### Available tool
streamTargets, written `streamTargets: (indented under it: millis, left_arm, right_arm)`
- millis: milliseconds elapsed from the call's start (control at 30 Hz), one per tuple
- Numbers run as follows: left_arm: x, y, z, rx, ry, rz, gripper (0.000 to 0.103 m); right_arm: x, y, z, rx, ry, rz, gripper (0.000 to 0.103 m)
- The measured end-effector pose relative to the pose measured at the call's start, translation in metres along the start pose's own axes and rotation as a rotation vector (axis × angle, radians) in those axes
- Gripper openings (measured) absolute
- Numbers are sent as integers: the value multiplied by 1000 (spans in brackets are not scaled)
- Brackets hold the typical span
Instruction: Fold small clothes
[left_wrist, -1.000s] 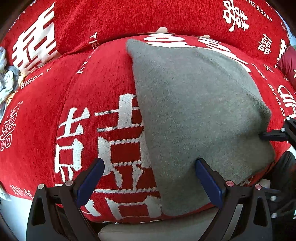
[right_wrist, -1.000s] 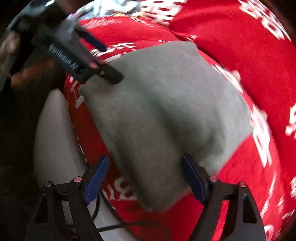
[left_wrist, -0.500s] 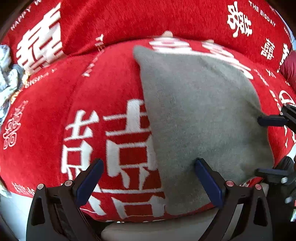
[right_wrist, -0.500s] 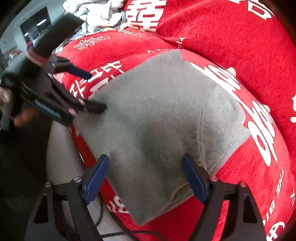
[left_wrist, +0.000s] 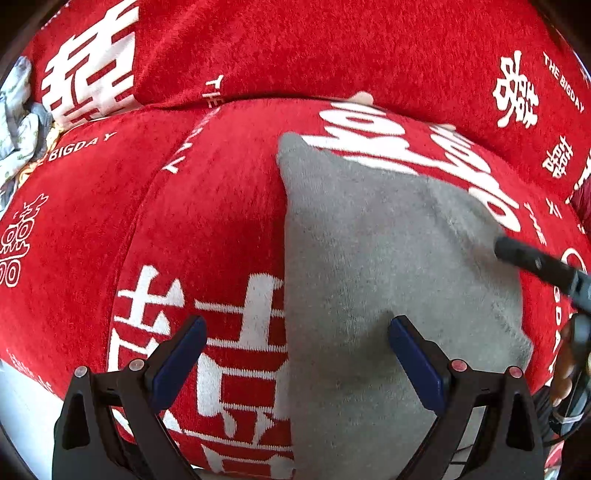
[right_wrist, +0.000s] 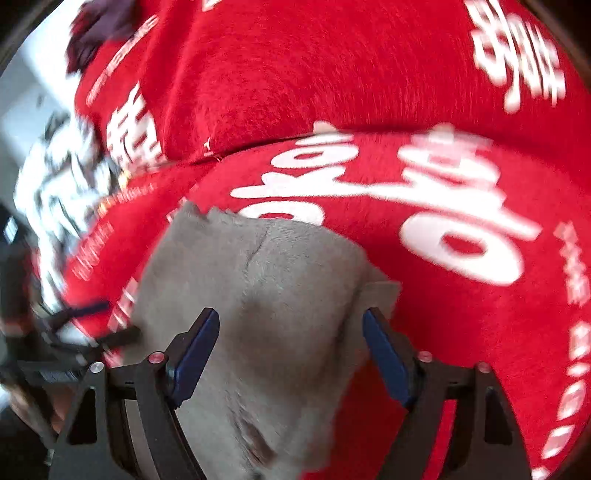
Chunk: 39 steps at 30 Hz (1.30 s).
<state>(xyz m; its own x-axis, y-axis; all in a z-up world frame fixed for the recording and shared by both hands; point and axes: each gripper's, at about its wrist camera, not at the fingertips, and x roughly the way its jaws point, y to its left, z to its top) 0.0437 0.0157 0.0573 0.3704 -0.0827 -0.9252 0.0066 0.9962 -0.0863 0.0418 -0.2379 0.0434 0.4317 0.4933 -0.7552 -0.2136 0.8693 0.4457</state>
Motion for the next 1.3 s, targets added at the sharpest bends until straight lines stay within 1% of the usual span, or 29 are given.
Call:
streamTargets:
  millis: [33, 67, 100, 133, 167, 233, 333, 367, 400, 433, 467, 533, 567, 633, 667, 700, 733, 800, 833, 900, 933, 967, 1000, 1033, 1067, 1100, 1133, 1233, 1300]
  left_arm:
    - [2, -1, -2, 9, -1, 4, 99]
    - [3, -2, -3, 10, -1, 4, 99]
    - [3, -2, -4, 8, 0, 3, 99]
    - [4, -2, -4, 5, 5, -1, 99]
    - [5, -2, -4, 1, 10, -6, 99]
    - [1, -2, -3, -5, 10, -12, 99]
    - [-5, -5, -2, 7, -14, -24, 99]
    - [-1, -7, -3, 16, -5, -20, 99]
    - [5, -9, -3, 24, 13, -14, 99]
    - [11, -12, -3, 29, 30, -14, 99]
    - [11, -12, -3, 27, 29, -16, 99]
    - [2, -14, 1, 34, 12, -24, 99]
    - [-2, -13, 3, 39, -4, -27, 99]
    - [-9, -10, 11, 47, -41, 2, 99]
    - [-9, -7, 17, 40, -49, 28, 99]
    - [-8, -4, 22, 25, -48, 45, 99]
    - [-5, -1, 27, 5, -42, 53, 99]
    - [4, 2, 37, -24, -32, 63, 99]
    - [9, 1, 40, -23, -27, 75, 99]
    - [18, -4, 43, -7, -19, 102, 99]
    - [23, -6, 44, 1, -20, 118, 100]
    - [25, -6, 44, -1, -23, 118, 100]
    - [27, -6, 45, -3, -25, 117, 100]
    - [29, -7, 46, -1, -24, 117, 100]
    - [30, -7, 46, 4, -20, 116, 100]
    - [32, -7, 48, 6, -19, 118, 100]
    - [33, -7, 49, 6, -20, 120, 101]
    - [28, -7, 51, 1, -17, 132, 101]
    - [18, -9, 48, 4, -38, 125, 101]
  right_arm:
    - [2, -3, -1, 17, -10, 6, 69]
    - [8, -4, 0, 21, -14, 4, 66]
    - [11, -5, -1, 22, -14, -3, 46]
    - [18, -3, 1, 18, -9, -29, 29]
    - [18, -5, -1, 26, -4, -28, 15]
    - [6, -4, -1, 31, -34, -3, 11]
    - [-18, -3, -5, 21, -107, -20, 8]
    - [-18, -5, -7, 24, -105, -17, 8]
    - [-14, -8, -8, 21, -84, -28, 8]
    - [-2, -12, -11, 15, -40, -62, 8]
    - [3, -13, -12, 18, -23, -71, 8]
    - [5, -17, -14, 45, -35, -61, 8]
    - [2, -17, -13, 58, -36, -60, 10]
    - [-5, -15, -10, 75, -29, -72, 22]
    - [-8, -14, -8, 72, -34, -84, 36]
    - [-14, -10, -6, 58, -57, -108, 52]
    - [-23, -1, -2, 19, -109, -138, 56]
    - [-29, 12, 4, -43, -148, -163, 69]
    - [-28, 22, 9, -82, -158, -165, 71]
    - [-21, 35, 12, -132, -139, -144, 73]
    - [-11, 41, 14, -164, -110, -127, 73]
    - [1, 44, 15, -185, -69, -112, 73]
    - [10, 44, 15, -188, -38, -104, 73]
    - [27, 38, 15, -170, 21, -107, 73]
    - [36, 34, 14, -155, 47, -120, 72]
    - [41, 29, 15, -144, 48, -138, 72]
    - [41, 26, 17, -144, 20, -140, 72]
    - [38, 28, 22, -123, 42, -146, 73]
    - [25, 42, 17, -175, 24, -172, 73]
